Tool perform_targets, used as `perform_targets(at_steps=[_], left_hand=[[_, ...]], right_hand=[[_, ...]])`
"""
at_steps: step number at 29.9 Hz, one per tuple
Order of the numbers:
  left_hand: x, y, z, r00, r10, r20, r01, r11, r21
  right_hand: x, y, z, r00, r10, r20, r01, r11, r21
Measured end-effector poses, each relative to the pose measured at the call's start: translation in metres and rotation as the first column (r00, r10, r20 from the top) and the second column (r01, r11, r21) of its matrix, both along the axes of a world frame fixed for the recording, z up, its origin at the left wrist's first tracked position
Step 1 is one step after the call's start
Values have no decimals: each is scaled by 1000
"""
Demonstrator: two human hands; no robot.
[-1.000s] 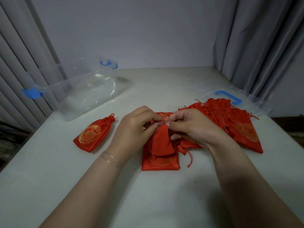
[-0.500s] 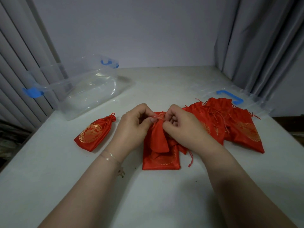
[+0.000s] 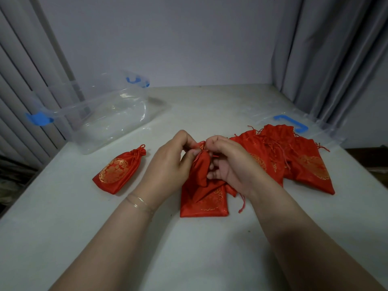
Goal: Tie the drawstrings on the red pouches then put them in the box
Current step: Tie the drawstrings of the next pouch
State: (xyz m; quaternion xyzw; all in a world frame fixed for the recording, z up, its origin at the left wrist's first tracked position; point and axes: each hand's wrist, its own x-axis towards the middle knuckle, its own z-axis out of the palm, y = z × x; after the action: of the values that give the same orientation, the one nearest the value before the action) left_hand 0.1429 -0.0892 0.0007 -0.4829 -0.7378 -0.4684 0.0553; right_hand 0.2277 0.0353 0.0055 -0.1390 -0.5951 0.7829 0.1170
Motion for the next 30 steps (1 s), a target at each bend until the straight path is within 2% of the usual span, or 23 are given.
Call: perform_targets(at_steps=[3,5,8,12,14,17,18,19,20,22,24,26,28,30], left_hand=[[0,-1,2,996,13,86,-18,998,62],[-1,-1,4,981,22,193,-40,995,94],[-3,-1,3,970,48,239,-70,994,86],[-8,-4,6,971,109,215,-126,990,66],[-13,-8,8,970,143,194,-155,987,46],[-17,-10,8,971,147,188,-151,988,8],[-18,-10,7,969,133,209,-136,991,1],[-18,-10,7,963,104,250,-110,994,10],[-18,-10,7,950,56,307,-72,996,42],[-18,-11,8,910,-68,408,11,990,142],[-16,-12,10,854,-192,484,86,969,232],[-14,-11,10,787,-288,545,130,942,310],[-14,-11,9,741,-340,579,149,924,351],[-15,-10,8,713,-374,594,166,912,374]], right_hand=[[0,0,-3,999,29,-28,-28,999,39],[1,1,-3,999,-3,-33,8,992,124],[3,4,0,996,-89,-15,89,953,290],[3,2,0,993,-117,10,84,768,635],[3,-1,-1,994,-104,19,55,662,747],[3,-2,-5,993,-109,45,9,450,893],[2,-1,-5,992,-118,39,15,422,906],[2,0,-5,991,-132,27,35,444,895],[2,0,-4,989,-147,17,65,530,845],[2,-3,-2,986,-164,19,117,774,622],[0,-7,1,986,-169,12,153,917,369],[-2,-10,1,986,-165,15,160,974,158],[-2,-12,3,993,-121,13,122,991,-50],[-1,-14,4,998,-59,-3,58,987,-151]])
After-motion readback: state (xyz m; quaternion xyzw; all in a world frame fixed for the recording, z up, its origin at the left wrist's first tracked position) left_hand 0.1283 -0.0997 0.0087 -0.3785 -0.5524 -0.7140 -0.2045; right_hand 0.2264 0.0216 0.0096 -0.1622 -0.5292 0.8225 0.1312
